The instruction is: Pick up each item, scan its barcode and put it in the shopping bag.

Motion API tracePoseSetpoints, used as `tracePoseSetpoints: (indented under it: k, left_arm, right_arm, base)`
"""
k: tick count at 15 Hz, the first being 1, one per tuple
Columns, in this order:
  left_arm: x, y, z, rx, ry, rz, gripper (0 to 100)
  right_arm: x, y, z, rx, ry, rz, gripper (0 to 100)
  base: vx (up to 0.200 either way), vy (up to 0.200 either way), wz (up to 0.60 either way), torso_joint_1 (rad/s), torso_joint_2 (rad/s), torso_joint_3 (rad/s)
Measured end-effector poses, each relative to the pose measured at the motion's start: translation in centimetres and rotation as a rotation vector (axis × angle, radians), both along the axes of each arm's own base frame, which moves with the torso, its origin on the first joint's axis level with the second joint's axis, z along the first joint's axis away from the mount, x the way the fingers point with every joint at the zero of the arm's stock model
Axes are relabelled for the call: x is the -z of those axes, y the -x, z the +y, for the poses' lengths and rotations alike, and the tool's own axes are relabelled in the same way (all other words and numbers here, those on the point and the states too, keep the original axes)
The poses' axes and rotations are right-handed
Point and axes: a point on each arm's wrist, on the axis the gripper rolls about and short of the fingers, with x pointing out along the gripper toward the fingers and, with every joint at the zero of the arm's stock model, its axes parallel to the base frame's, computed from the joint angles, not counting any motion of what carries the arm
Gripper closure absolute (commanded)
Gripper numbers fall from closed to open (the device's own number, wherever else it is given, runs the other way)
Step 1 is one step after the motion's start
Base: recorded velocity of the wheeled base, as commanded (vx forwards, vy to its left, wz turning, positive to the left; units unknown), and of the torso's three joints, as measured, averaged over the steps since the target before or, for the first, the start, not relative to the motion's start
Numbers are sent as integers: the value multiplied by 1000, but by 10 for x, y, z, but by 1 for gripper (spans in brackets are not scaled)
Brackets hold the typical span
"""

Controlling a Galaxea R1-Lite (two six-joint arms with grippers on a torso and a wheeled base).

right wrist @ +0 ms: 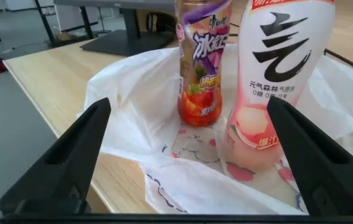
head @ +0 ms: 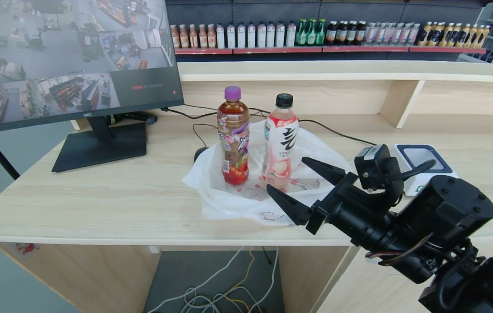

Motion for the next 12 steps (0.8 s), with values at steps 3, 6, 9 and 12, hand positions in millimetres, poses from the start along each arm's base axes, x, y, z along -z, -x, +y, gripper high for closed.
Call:
tracePoseSetpoints:
  k: [3,6,9,12]
  left_arm:
    - [0,0,0,0,0,0,0]
    - [0,0,0,0,-1,0,0]
    - [0,0,0,0,-1,0,0]
    - [0,0,0,0,0,0,0]
  right_arm:
    - [-3,1,-2,2,-6,-8,0]
    - [-7,2,-3,3,-13,-17,0]
    - [-8,2,-5,10,-17,-22,0]
    - [-10,3,-5,9,-21,-27,0]
  base:
    - [-67,0,0,-1,-1,4]
    - [0,0,0,0,0,0]
    - [0,-133,0,13,3,0]
    - [0,-200,0,1,-1,7]
